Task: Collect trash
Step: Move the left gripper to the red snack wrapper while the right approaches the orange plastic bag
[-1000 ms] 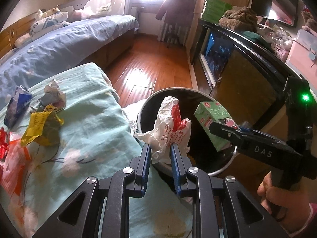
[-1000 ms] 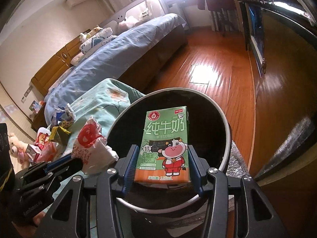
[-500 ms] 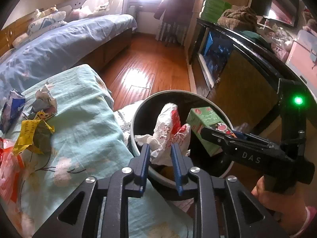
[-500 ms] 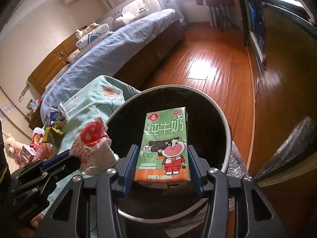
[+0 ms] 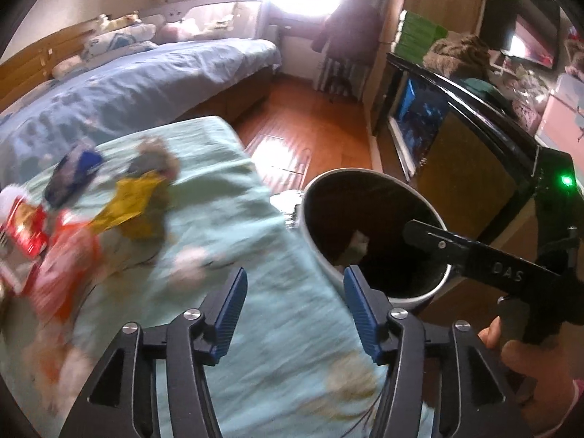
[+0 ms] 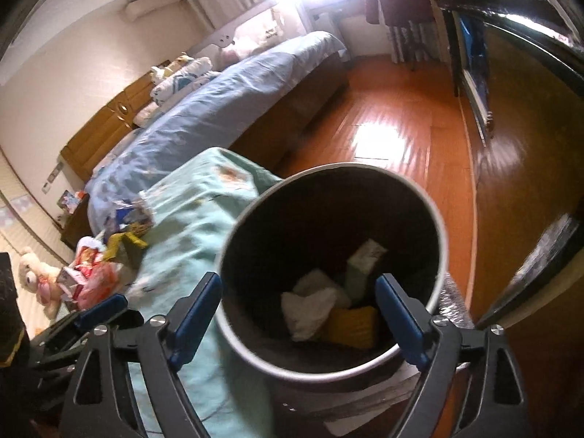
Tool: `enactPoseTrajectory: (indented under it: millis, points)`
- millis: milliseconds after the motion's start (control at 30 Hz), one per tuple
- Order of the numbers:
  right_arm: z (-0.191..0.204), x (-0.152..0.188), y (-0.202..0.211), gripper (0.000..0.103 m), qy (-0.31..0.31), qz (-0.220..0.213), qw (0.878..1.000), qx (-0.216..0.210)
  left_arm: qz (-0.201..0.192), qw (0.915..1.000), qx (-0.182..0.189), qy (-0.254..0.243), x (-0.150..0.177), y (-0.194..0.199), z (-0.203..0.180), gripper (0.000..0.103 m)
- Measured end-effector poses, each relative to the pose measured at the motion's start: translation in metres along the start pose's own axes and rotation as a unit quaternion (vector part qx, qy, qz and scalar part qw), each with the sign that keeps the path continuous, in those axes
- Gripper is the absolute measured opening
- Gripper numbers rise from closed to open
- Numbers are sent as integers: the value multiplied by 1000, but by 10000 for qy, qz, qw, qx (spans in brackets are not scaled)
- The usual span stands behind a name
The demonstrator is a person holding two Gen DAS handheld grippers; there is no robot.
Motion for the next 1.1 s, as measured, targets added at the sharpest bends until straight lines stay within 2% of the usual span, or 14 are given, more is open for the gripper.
enactPoseTrajectory:
  millis: [433, 800, 1100]
  points:
    - [83, 36, -5, 88, 420, 250, 9952, -848, -176, 9956, -572, 718, 51, 77, 61, 57]
    - [140, 59, -19, 88, 807, 480, 9882, -1214, -306, 9869, -1062, 1176, 73, 124, 111, 57]
    - [182, 72, -30, 88, 1037, 600, 9818, -1472, -329, 9777, -1463, 1467, 81, 141, 148, 57]
Point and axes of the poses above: each gripper's, at about its wrist camera, not at the fingertips, and y roughly against the way its jaws point, z to its left, x to its underside, the point moved 2 cm from there along -y, roughly the way its jaws point, and after that the axes turned 6 degrees about -z, right-handed, at the moved point
